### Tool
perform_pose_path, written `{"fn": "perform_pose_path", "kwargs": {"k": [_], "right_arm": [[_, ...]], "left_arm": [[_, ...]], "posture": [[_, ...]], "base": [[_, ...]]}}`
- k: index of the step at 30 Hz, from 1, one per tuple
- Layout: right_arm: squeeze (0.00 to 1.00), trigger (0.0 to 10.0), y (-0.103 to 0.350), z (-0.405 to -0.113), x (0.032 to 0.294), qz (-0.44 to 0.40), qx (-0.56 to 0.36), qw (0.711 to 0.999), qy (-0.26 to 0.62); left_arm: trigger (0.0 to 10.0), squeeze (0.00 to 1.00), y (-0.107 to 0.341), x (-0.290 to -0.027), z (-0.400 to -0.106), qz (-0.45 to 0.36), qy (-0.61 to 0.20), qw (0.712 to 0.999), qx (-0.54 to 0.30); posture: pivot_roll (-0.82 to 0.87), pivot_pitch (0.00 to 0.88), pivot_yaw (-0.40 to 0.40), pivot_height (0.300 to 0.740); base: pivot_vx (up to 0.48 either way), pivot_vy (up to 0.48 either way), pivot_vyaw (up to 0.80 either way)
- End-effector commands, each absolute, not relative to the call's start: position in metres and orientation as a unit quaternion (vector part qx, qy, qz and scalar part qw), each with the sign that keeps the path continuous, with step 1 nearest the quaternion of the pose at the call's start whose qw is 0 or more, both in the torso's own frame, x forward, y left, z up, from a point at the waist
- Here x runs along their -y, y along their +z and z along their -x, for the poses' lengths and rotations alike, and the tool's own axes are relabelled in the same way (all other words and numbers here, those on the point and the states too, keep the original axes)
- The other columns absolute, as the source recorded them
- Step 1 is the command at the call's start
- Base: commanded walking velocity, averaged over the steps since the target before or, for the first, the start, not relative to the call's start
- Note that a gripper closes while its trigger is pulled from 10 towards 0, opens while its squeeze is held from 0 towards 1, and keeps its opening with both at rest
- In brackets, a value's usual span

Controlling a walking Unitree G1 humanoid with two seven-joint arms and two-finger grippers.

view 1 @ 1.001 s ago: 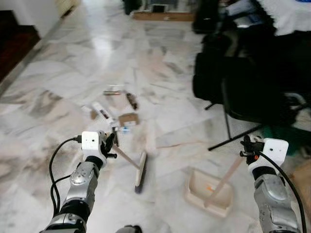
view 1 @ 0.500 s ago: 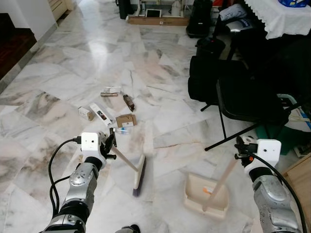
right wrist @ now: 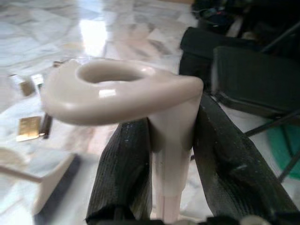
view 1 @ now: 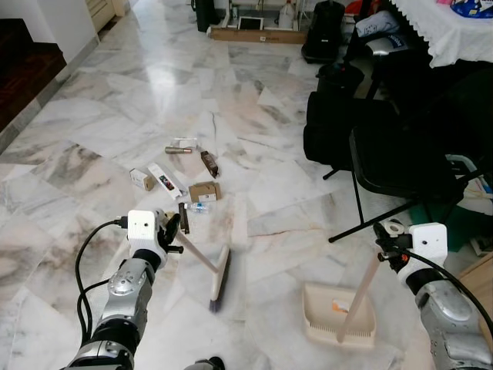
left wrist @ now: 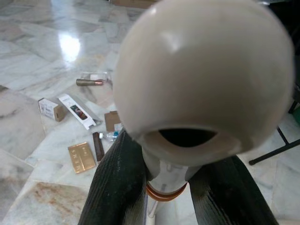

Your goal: Sweep floor

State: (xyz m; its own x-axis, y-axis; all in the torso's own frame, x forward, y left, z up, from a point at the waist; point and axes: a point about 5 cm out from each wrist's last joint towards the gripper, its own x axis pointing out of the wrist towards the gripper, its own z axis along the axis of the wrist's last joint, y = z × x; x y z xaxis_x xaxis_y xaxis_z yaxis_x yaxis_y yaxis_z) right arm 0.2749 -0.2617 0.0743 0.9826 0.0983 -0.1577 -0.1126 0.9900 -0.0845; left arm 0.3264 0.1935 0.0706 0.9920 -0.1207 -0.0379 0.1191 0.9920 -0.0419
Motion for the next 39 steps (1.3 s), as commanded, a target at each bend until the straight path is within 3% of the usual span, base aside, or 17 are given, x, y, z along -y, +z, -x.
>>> {"fn": "perform_pose_path", "kwargs": {"k": [1,31,32,33,34,39], "right_arm": [[0.0,10.0,0.075,-0.275,0.261,0.041,-0.066,0.995,0.057],[0.0,10.0,0.049,-0.269,0.245,0.0,-0.077,0.995,0.067],[0.63,10.0,0.049,-0.269,0.245,0.001,-0.077,0.995,0.066],[0.63,10.0,0.048,-0.269,0.245,0.0,-0.076,0.995,0.066],[0.93,10.0,0.048,-0.269,0.245,0.001,-0.077,0.995,0.064],[0.96,10.0,0.048,-0.27,0.246,0.006,-0.077,0.995,0.06]], "left_arm": [[10.0,0.0,0.075,-0.195,-0.327,0.015,-0.065,0.998,-0.013],[10.0,0.0,0.079,-0.198,-0.329,0.005,-0.073,0.997,-0.012],[10.0,0.0,0.079,-0.198,-0.329,0.005,-0.074,0.997,-0.012],[10.0,0.0,0.079,-0.198,-0.329,0.005,-0.074,0.997,-0.011],[10.0,0.0,0.08,-0.198,-0.329,0.005,-0.075,0.997,-0.011],[10.0,0.0,0.079,-0.197,-0.329,0.005,-0.077,0.997,-0.011]], "posture": [[0.05,0.117,0.029,0.74],[0.07,0.133,0.052,0.74],[0.07,0.124,0.053,0.74],[0.07,0.122,0.053,0.74],[0.07,0.12,0.053,0.74],[0.07,0.116,0.053,0.74]], "base": [[0.0,0.0,0.0],[0.0,0.0,0.0],[0.0,0.0,0.0],[0.0,0.0,0.0],[0.0,0.0,0.0],[0.0,0.0,0.0]]}}
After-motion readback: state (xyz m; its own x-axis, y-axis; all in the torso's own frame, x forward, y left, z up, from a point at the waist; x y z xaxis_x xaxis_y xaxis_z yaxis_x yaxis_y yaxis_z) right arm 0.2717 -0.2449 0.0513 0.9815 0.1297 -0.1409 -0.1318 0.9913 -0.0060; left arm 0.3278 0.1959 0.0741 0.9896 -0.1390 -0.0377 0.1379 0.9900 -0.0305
